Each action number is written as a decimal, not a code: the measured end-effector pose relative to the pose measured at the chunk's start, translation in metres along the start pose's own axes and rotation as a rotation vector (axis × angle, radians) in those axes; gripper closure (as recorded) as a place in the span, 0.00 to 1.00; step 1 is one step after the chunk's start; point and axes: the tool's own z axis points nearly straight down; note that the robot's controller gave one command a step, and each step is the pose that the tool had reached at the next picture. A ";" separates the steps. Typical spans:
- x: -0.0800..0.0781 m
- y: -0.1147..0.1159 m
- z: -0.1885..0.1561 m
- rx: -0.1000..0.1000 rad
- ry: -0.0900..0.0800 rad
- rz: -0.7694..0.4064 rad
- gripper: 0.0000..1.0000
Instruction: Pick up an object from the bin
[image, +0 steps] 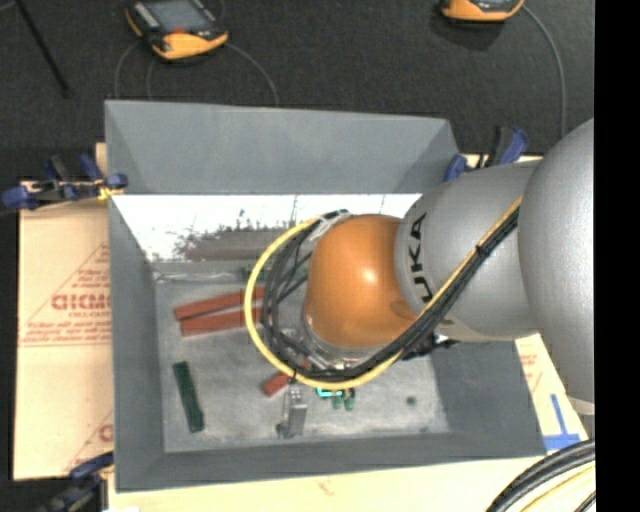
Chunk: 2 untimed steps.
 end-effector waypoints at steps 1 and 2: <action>-0.002 0.000 -0.002 -0.001 -0.006 0.004 0.00; -0.030 -0.029 0.036 0.001 -0.013 -0.163 0.00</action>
Offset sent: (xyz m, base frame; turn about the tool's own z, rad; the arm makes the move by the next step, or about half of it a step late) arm 0.0442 -0.0530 -0.0687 -0.2609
